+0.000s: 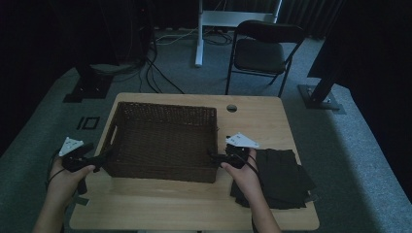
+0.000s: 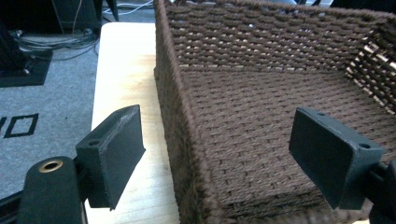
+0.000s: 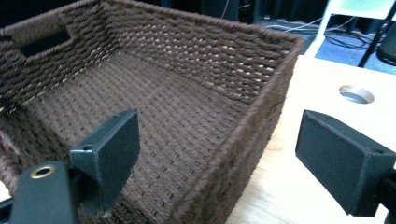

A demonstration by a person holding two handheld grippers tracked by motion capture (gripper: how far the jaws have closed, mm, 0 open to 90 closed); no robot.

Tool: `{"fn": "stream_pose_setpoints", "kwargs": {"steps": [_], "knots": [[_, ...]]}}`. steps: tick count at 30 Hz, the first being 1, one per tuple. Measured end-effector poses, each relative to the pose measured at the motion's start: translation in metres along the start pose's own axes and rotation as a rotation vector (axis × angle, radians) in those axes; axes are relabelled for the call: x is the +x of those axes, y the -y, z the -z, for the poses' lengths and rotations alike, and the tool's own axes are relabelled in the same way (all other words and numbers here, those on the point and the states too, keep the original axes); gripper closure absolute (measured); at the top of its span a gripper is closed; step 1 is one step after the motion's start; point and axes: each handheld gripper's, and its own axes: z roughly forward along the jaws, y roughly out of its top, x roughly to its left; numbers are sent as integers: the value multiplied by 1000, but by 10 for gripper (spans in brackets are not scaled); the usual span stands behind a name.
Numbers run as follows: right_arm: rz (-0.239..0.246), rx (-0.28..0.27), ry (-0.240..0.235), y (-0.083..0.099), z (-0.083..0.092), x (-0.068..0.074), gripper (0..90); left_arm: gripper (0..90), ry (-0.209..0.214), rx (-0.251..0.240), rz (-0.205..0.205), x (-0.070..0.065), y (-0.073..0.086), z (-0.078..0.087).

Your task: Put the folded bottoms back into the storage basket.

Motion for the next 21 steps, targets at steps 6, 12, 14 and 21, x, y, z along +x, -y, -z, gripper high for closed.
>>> {"fn": "stream_pose_setpoints", "kwargs": {"steps": [6, 12, 14, 21], "knots": [[6, -2, 20, -4, 13, -9, 135, 185, 16, -28, -15, -11, -7, 1], [37, -12, 45, -6, 23, -16, 136, 185, 47, -33, -24, -22, -11, -5], [40, -16, 51, -6, 25, -18, 136, 186, 60, -37, -24, -26, -12, -8], [36, -18, 73, -5, 32, -26, 135, 186, 94, -35, -50, -40, -17, -15]]}}
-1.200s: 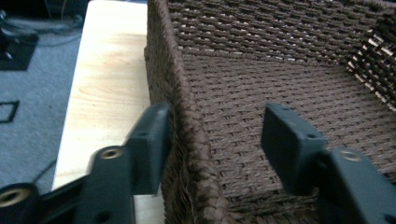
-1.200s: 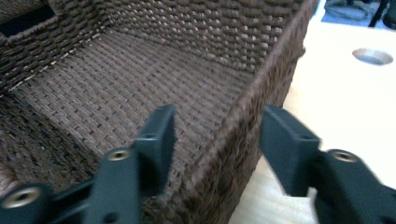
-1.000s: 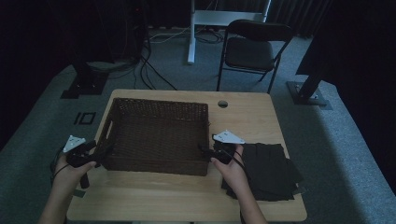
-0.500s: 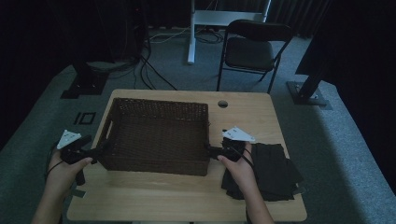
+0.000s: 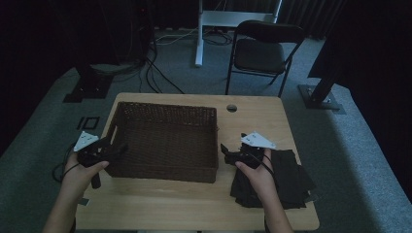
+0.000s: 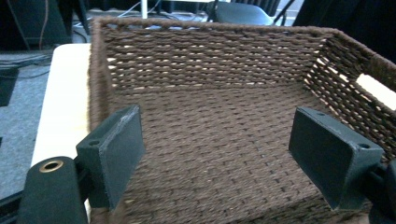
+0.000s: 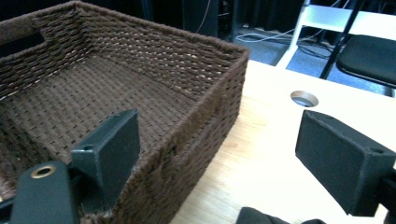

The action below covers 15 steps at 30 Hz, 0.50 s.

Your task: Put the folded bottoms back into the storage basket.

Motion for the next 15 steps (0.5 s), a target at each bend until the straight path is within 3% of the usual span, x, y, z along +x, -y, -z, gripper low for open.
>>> {"fn": "stream_pose_setpoints", "kwargs": {"steps": [5, 15], "knots": [[5, -4, 7, 1, 4, -5, 133, 186, 5, 11, -16, -6, -2, -6], [-13, 3, 38, 8, 15, -19, 134, 191, 59, 14, -26, -23, -3, -17]]}}
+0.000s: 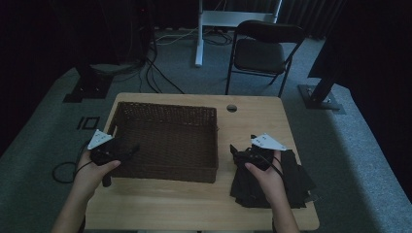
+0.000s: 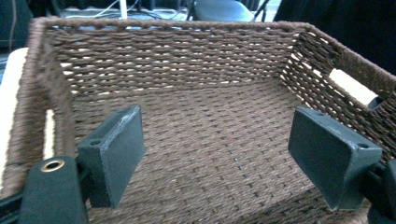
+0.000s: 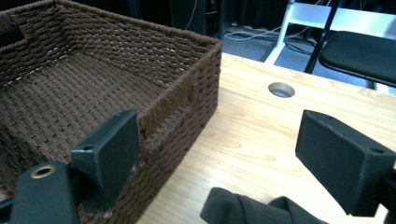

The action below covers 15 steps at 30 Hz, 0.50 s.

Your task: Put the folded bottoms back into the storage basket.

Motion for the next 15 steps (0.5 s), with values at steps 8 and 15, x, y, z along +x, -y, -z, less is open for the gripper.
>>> {"fn": "stream_pose_setpoints", "kwargs": {"steps": [8, 15], "knots": [[-15, -6, 34, 6, 11, -16, 134, 221, 46, -1, -27, -20, -4, -14], [-41, -7, 54, 12, 20, -29, 132, 197, 82, 10, -55, -38, -6, -25]]}}
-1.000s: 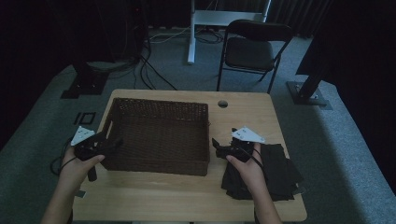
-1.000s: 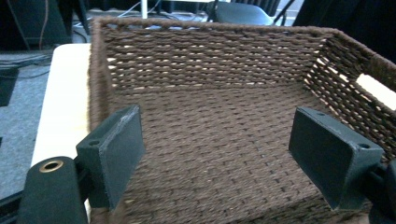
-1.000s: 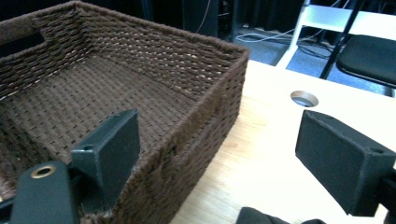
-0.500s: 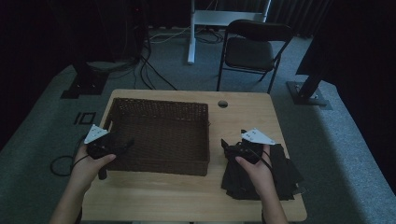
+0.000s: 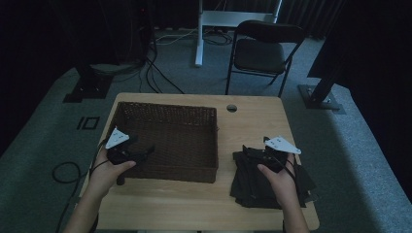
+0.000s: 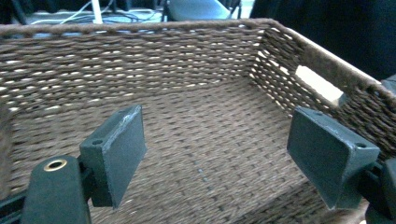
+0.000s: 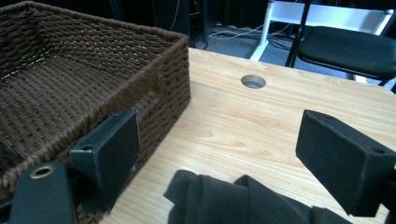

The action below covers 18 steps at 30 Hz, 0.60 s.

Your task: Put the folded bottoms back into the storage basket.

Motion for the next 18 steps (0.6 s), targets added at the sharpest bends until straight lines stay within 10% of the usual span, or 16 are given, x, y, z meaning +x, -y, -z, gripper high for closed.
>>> {"fn": "stream_pose_setpoints", "kwargs": {"steps": [18], "knots": [[-35, 8, 56, 15, 14, -28, 132, 190, 127, 14, -68, -56, -15, -38]]}}
